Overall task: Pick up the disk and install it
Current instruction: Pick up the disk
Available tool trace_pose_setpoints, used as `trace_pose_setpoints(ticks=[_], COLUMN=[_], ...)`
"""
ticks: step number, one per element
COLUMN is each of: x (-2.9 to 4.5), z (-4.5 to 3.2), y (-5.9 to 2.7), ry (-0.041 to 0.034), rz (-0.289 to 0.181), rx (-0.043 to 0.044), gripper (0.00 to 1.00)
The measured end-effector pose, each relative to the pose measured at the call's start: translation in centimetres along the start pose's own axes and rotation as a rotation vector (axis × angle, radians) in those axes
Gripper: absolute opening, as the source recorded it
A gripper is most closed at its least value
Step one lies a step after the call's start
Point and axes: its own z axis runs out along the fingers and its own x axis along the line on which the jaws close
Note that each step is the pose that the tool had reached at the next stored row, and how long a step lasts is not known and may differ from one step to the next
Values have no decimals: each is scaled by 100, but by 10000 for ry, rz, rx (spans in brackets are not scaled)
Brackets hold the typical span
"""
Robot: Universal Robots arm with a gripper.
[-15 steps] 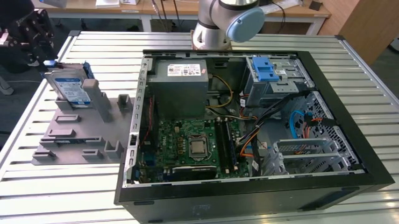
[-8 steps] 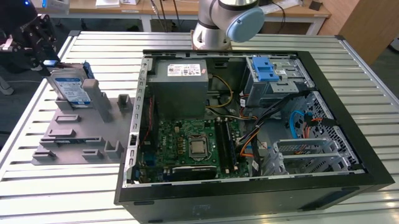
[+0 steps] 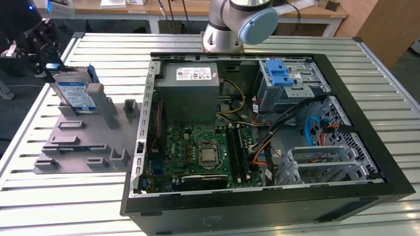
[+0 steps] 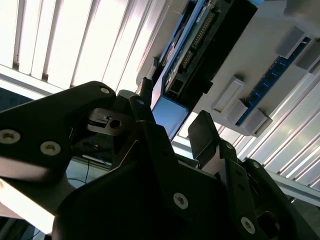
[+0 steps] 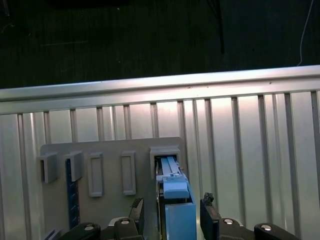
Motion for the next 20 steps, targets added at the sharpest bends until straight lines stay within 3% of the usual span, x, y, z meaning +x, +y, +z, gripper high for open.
trace_pose_setpoints(ticks=[9, 11, 12, 20], x=[1, 1, 1, 1], z=[83, 103, 112, 177], y=[1, 1, 1, 2], ry=[0, 0, 0, 1], rz=[-2, -2, -2, -2], rx=[-1, -1, 0, -3], gripper=[56, 55, 48, 48])
